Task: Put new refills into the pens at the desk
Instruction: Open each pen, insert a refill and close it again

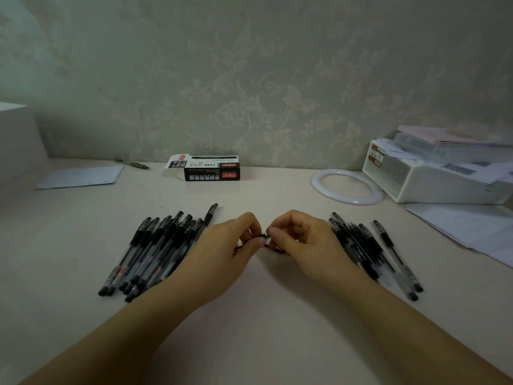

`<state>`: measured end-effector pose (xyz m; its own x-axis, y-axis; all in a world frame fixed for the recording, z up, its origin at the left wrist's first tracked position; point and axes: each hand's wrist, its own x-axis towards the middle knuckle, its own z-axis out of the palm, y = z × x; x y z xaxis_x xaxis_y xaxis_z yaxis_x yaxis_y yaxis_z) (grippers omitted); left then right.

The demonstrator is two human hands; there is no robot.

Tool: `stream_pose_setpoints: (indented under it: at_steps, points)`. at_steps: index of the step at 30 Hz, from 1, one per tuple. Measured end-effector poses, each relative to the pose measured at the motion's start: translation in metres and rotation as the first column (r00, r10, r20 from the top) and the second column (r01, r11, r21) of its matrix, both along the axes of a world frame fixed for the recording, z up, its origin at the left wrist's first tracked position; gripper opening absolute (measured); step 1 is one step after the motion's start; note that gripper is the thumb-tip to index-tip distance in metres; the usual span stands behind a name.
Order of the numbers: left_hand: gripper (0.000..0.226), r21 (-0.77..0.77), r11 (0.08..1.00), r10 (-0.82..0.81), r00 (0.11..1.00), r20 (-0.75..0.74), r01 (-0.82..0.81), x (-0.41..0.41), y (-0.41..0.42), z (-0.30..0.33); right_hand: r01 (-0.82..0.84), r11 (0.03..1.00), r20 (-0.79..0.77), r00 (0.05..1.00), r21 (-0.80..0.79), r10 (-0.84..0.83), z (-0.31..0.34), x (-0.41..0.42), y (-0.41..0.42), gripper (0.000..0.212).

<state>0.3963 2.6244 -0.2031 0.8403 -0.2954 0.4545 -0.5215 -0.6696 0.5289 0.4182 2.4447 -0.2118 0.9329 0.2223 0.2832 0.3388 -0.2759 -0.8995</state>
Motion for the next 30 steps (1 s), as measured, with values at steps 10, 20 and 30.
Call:
stream_pose_setpoints:
  at_steps: [10,20,30]
  points:
    - [0.013,-0.002,1.0,0.001,1.0,-0.024,-0.001,-0.001,0.0,0.0,0.053,0.999,-0.039,0.998,0.012,-0.052,0.001,0.0,0.001,0.016]
    - [0.012,0.016,1.0,-0.019,1.0,-0.013,0.019,0.001,0.0,0.0,0.01,0.997,-0.073,0.997,0.081,-0.004,0.005,0.0,-0.001,0.01]
    - [0.018,0.045,0.999,0.026,1.0,-0.01,-0.025,0.004,0.004,-0.001,0.146,0.947,0.133,0.985,-0.286,-0.112,0.005,-0.002,-0.008,0.013]
